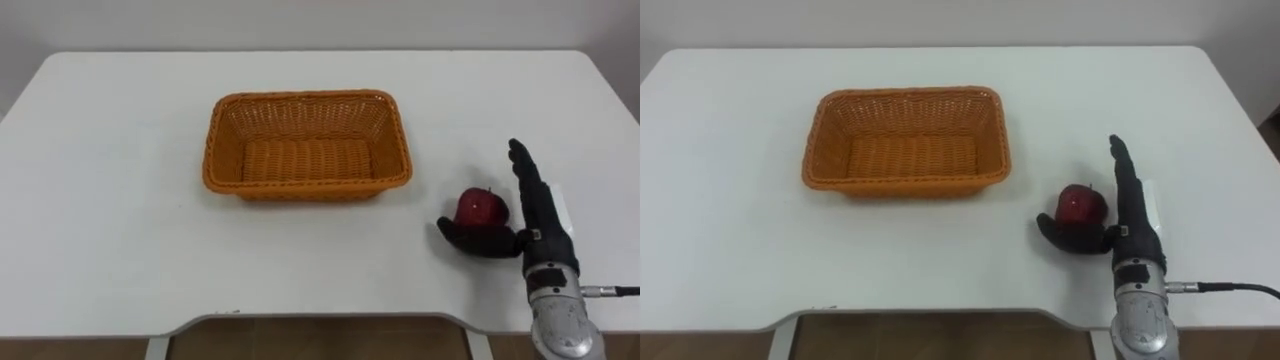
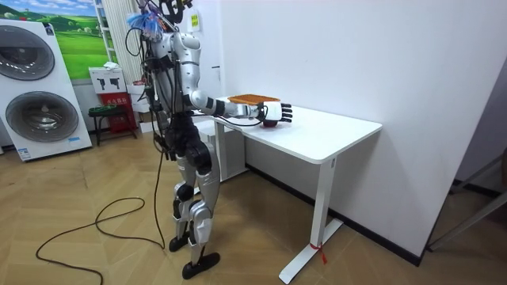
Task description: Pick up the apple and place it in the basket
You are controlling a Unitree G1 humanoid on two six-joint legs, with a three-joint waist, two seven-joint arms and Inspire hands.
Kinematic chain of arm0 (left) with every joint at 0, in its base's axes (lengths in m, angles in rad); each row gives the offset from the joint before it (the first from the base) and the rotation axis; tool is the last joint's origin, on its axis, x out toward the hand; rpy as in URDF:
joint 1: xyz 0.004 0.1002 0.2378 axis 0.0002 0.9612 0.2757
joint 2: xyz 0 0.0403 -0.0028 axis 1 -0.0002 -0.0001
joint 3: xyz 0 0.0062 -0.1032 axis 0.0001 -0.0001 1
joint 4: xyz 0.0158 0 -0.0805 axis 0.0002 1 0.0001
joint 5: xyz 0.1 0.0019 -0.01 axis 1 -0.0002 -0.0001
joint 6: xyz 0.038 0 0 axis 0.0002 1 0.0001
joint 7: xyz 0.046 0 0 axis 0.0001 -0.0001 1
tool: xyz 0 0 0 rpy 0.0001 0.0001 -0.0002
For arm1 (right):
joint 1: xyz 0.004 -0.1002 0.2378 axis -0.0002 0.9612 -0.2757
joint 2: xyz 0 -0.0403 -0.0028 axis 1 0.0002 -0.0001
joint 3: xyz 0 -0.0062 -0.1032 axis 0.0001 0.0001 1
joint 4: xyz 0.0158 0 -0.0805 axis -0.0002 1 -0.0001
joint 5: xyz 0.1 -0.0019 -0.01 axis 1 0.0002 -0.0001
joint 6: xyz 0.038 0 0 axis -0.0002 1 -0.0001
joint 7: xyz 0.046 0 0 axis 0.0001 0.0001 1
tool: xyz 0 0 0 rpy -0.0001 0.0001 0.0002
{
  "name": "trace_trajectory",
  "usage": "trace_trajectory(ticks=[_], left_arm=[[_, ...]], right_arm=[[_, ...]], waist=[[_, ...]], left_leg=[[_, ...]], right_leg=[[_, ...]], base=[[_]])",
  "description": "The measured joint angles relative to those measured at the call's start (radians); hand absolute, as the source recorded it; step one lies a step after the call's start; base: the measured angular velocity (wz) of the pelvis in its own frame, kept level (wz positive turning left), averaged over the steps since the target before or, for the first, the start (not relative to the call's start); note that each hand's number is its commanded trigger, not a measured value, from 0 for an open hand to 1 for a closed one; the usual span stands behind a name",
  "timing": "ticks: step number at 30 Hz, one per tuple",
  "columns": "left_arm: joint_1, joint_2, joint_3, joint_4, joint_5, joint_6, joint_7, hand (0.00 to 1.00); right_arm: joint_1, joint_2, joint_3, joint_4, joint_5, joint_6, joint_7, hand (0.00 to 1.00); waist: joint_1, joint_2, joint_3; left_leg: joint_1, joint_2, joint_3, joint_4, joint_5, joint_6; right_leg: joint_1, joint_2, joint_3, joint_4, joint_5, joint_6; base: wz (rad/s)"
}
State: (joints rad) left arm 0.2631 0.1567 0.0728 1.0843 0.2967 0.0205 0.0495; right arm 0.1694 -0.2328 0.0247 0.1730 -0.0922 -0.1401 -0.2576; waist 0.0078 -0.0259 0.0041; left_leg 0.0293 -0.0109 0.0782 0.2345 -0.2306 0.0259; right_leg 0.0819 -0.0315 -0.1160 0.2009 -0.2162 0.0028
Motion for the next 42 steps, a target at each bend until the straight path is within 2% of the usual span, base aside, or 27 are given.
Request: trace_trajectory(ticks=[4, 8, 9, 10, 14, 16, 25, 32, 36, 42], left_arm=[[0.001, 0.0, 0.004, -0.005, 0.003, 0.0, 0.002, 0.0], [0.007, 0.001, 0.004, -0.005, 0.012, -0.002, -0.002, 0.0], [0.006, 0.001, 0.004, -0.005, 0.012, -0.008, -0.002, 0.0], [0.006, 0.001, 0.004, -0.005, 0.012, -0.014, -0.004, 0.0], [0.007, 0.001, 0.004, -0.014, 0.021, -0.023, -0.017, 0.0], [0.011, 0.001, 0.004, -0.02, 0.02, -0.024, -0.017, 0.0], [0.016, 0.001, 0.002, -0.023, 0.02, -0.023, -0.016, 0.0], [0.021, 0.0, 0.002, -0.031, 0.021, -0.02, -0.018, 0.0], [0.018, 0.0, 0.002, -0.042, 0.021, -0.021, -0.017, 0.0], [0.001, 0.0, -0.001, -0.033, 0.01, -0.022, -0.016, 0.0]], right_arm=[[0.03, 0.007, 0.0, 0.04, -0.017, -0.002, 0.0, 0.0], [0.047, 0.028, -0.002, 0.056, -0.063, -0.02, 0.0, 0.0], [0.047, 0.033, -0.003, 0.059, -0.071, -0.024, 0.0, 0.76], [0.048, 0.035, -0.003, 0.066, -0.076, -0.03, 0.0, 1.0], [0.046, 0.037, -0.008, 0.095, -0.091, -0.055, 0.003, 1.0], [0.038, 0.038, -0.018, 0.133, -0.11, -0.083, -0.014, 1.0], [-0.004, 0.035, -0.067, 0.219, -0.169, -0.098, -0.066, 1.0], [-0.02, 0.038, -0.061, 0.235, -0.165, -0.099, -0.088, 1.0], [-0.003, 0.046, -0.044, 0.189, -0.128, -0.089, -0.075, 1.0], [-0.003, 0.049, -0.026, 0.083, -0.108, -0.031, -0.02, 1.0]], waist=[[0.002, -0.01, -0.0073], [0.001, -0.008, -0.0088], [0.0, -0.007, -0.0079], [0.0, -0.003, -0.0054], [0.0, -0.004, -0.0056], [-0.001, -0.005, -0.0068], [-0.002, -0.008, -0.009], [0.0, -0.004, -0.0109], [-0.002, 0.0, -0.0108], [0.006, 0.004, -0.009]], left_leg=[[0.0, 0.0, -0.002, 0.0, 0.0, 0.0], [0.001, 0.0, -0.001, 0.001, 0.0, 0.0], [0.003, 0.0, -0.001, 0.001, 0.0, 0.0], [0.007, 0.0, -0.001, 0.0, 0.0, 0.0], [0.013, 0.001, -0.002, -0.003, 0.0, 0.0], [0.018, 0.0, -0.002, -0.002, 0.0, 0.0], [0.035, 0.0, -0.008, -0.012, -0.001, 0.0], [0.035, 0.0, -0.012, -0.008, -0.001, 0.0], [0.032, 0.0, -0.011, -0.012, 0.0, 0.0], [0.028, 0.0, -0.002, -0.013, 0.0, 0.0]], right_leg=[[0.007, -0.001, -0.009, -0.009, 0.001, 0.0], [0.011, -0.001, -0.009, -0.014, 0.004, 0.0], [0.014, -0.001, -0.009, -0.015, 0.004, 0.0], [0.017, -0.001, -0.009, -0.015, 0.004, 0.0], [0.022, 0.0, -0.009, -0.014, 0.004, 0.0], [0.028, 0.0, -0.009, -0.015, 0.004, 0.0], [0.043, 0.001, -0.014, -0.016, 0.004, 0.0], [0.042, 0.001, -0.021, -0.019, 0.004, 0.0], [0.04, 0.0, -0.02, -0.017, 0.004, 0.0], [0.028, 0.0, -0.01, -0.012, 0.004, 0.0]], base=[[0.05], [0.01], [0.0], [0.0], [0.0], [0.0], [0.0], [0.02], [0.0], [-0.04]])
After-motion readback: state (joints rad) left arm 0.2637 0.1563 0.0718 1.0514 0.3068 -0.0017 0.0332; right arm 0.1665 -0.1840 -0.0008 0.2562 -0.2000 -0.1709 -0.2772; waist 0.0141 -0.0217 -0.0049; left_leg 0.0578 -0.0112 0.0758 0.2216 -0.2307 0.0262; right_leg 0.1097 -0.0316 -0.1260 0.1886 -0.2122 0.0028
